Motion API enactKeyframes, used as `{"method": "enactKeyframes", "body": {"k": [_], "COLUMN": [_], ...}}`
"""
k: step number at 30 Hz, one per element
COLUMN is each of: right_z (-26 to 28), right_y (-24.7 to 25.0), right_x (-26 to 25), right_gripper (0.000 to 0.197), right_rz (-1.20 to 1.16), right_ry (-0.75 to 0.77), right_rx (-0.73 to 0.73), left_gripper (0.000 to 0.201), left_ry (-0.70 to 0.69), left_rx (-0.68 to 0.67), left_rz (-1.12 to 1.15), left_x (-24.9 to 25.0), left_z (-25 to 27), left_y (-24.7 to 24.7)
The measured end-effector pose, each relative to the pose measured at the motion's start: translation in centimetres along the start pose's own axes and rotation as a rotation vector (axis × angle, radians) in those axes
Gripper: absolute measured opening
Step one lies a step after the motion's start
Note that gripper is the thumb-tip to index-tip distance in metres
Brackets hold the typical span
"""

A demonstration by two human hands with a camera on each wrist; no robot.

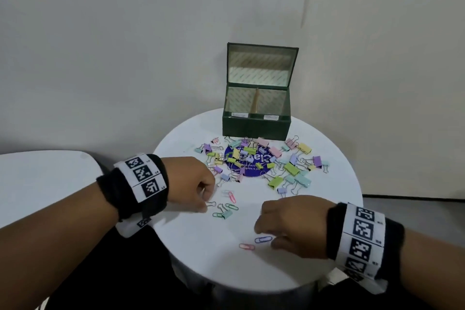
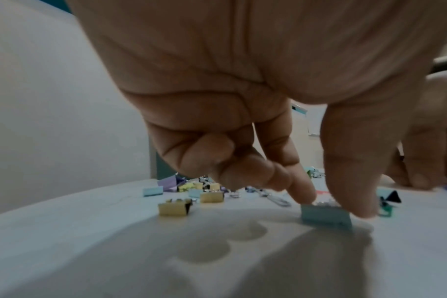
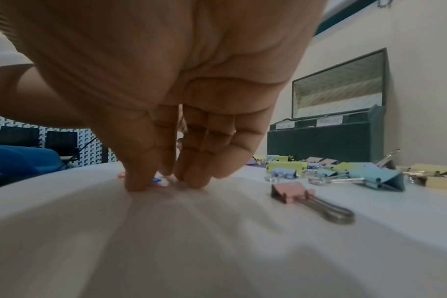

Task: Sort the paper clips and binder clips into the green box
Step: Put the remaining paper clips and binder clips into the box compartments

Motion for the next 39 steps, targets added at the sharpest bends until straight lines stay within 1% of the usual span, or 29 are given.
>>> {"method": "enactKeyframes", "body": {"k": [3,7,10,13,16,17,19,21,22,24,26,27,29,30,31,32,33,34,35,36,37,38,39], "right_z": [-0.3,-0.7,-1.2,-1.7,-2.0,-2.0,-1.8,-1.7,-1.7,-1.8,-1.8,-1.8,-1.9,-1.9,-2.0,-2.1,-2.1,-2.2,-2.4,-2.7,-2.8,-2.9,-3.0], "right_y": [0.2,0.5,0.6,0.5,1.5,2.2,3.6,4.6,4.7,4.2,3.9,3.8,3.3,3.1,3.0,3.1,3.5,4.2,4.7,4.7,4.1,3.3,2.5], "right_x": [-0.8,-1.2,-0.6,0.1,1.8,2.7,4.9,7.1,8.0,9.0,8.7,8.2,7.2,6.8,6.5,6.4,6.1,5.2,3.6,1.6,-0.1,-1.6,-2.8], "right_gripper": [0.03,0.025,0.021,0.016,0.019,0.02,0.018,0.016,0.014,0.018,0.018,0.017,0.013,0.008,0.005,0.008,0.014,0.018,0.02,0.022,0.025,0.027,0.027], "right_rz": [-0.011,-0.025,-0.049,-0.059,-0.185,-0.279,-0.551,-0.931,-1.163,-1.576,-1.809,-1.875,-1.957,-1.942,-1.843,-1.63,-1.312,-0.965,-0.67,-0.461,-0.316,-0.2,-0.1], "right_ry": [0.059,0.062,-0.013,-0.071,-0.15,-0.186,-0.247,-0.31,-0.347,-0.404,-0.42,-0.409,-0.41,-0.432,-0.456,-0.472,-0.472,-0.435,-0.355,-0.269,-0.211,-0.171,-0.133], "right_rx": [0.034,0.095,0.122,0.115,0.158,0.199,0.315,0.42,0.461,0.507,0.481,0.452,0.379,0.343,0.319,0.301,0.278,0.249,0.21,0.152,0.076,0.001,-0.057], "left_gripper": [0.024,0.033,0.03,0.023,0.022,0.021,0.019,0.018,0.018,0.016,0.016,0.017,0.013,0.011,0.016,0.027,0.038,0.044,0.044,0.038,0.029,0.021,0.019], "left_ry": [-0.014,-0.114,-0.162,-0.141,-0.149,-0.164,-0.216,-0.264,-0.271,-0.252,-0.181,-0.124,0.023,0.101,0.18,0.24,0.263,0.259,0.239,0.212,0.193,0.179,0.169], "left_rx": [0.008,0.061,0.061,0.086,0.066,0.064,0.082,0.109,0.117,0.132,0.133,0.141,0.173,0.195,0.22,0.24,0.246,0.236,0.208,0.164,0.117,0.081,0.065], "left_rz": [0.007,0.053,-0.035,-0.144,-0.174,-0.18,-0.209,-0.226,-0.222,-0.173,-0.007,0.158,0.628,0.867,1.054,1.165,1.217,1.223,1.219,1.22,1.224,1.215,1.176], "left_x": [-0.2,1.7,3.6,3.8,3.9,4.0,4.5,5.0,5.0,4.5,2.5,1.3,-1.3,-2.3,-3.3,-4.0,-4.5,-4.6,-4.4,-4.0,-3.6,-3.2,-2.9], "left_z": [0.4,0.7,0.8,0.7,0.8,0.9,1.2,1.4,1.6,1.6,1.2,0.9,0.3,0.0,-0.2,-0.3,-0.6,-1.0,-1.3,-1.6,-1.9,-2.2,-2.5], "left_y": [0.2,0.2,-0.5,-1.0,-1.4,-1.5,-1.6,-1.8,-1.7,-1.1,0.0,0.6,1.6,2.0,2.1,2.1,2.0,1.9,1.8,1.5,1.2,1.0,0.8]}}
Point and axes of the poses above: each hand's wrist, its own z-axis away from the middle knuckle, its own y-axis out of the back of the hand, x = y × z, the point moved 9 cm from there along -z, towards the middle knuckle, and after that the axes turned 3 degrees about x, right-handed, at the moved point
